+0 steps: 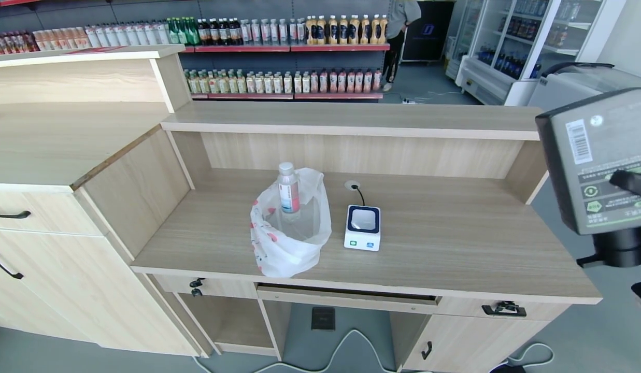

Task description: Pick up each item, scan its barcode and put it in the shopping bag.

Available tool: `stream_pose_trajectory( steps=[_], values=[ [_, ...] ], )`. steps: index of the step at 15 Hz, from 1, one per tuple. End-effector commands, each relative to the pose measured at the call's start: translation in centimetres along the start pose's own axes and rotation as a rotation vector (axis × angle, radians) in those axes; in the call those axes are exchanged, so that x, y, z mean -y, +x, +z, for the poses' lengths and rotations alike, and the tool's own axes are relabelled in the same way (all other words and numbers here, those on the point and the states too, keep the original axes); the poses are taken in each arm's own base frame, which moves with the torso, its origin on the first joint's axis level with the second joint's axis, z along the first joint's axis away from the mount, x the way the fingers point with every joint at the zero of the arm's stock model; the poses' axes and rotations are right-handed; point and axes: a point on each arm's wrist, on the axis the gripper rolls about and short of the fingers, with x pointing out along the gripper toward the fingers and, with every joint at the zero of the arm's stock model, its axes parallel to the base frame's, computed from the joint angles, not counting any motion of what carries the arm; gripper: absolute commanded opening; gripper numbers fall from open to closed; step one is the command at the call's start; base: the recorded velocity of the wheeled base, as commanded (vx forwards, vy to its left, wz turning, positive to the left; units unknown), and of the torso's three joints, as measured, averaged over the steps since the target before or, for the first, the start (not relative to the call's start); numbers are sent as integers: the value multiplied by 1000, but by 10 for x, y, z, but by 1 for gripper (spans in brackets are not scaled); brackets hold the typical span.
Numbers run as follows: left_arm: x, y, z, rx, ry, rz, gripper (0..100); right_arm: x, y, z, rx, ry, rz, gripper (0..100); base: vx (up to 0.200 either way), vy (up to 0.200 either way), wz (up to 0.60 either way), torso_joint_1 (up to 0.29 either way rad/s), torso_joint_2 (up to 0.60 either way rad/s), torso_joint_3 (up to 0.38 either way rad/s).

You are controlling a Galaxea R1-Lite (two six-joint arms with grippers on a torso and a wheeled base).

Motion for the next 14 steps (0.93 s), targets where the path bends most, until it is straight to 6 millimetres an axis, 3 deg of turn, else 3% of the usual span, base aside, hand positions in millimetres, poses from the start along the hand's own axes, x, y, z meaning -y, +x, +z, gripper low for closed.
stream_pose_trajectory(
  steps=[1, 3, 9, 12, 14],
  values=[
    [0, 0, 0, -1, 0, 1, 100, 33, -1, 8, -18, -41, -108, 0, 0, 0, 0, 0, 0, 0],
    [0, 0, 0, -1, 0, 1, 100, 45, -4, 14, -16, -19, -149, 0, 0, 0, 0, 0, 0, 0],
    [0, 0, 0, -1, 0, 1, 100, 66, -9, 10, 10, 329, -200, 0, 0, 0, 0, 0, 0, 0],
    [0, 0, 0, -1, 0, -1, 100, 84, -15, 7, -30, 358, -230, 0, 0, 0, 0, 0, 0, 0],
    [0, 0, 0, -1, 0, 1, 100, 84, -15, 7, -28, 358, -235, 0, 0, 0, 0, 0, 0, 0]
  ],
)
